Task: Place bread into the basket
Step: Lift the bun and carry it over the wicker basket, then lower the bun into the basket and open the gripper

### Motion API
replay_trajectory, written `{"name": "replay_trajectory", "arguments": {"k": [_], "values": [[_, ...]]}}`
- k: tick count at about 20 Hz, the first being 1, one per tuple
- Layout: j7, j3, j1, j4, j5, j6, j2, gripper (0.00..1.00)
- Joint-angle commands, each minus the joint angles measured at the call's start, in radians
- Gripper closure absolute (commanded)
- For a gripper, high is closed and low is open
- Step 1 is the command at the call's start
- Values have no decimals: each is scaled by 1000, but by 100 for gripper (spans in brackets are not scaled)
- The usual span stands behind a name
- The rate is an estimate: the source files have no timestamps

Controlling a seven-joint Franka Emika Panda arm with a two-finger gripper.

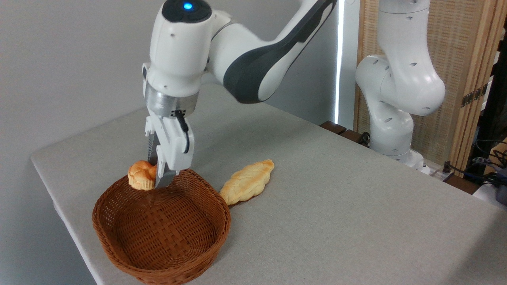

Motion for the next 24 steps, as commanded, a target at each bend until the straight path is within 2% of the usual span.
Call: {"name": "replay_trajectory", "arguments": {"k": [1, 2, 3, 10, 14, 16, 24], "values": [[-18, -29, 0, 15, -6, 47, 32, 40], [-19, -32, 0, 15, -6, 53, 38, 31], [-18, -32, 0, 15, -6, 60, 43, 27], [-16, -34, 0, 15, -4, 70, 49, 17], [-12, -32, 0, 15, -3, 70, 49, 3], [-10, -32, 0, 15, -2, 70, 47, 1], [-7, -31, 2, 15, -2, 69, 43, 0]]}}
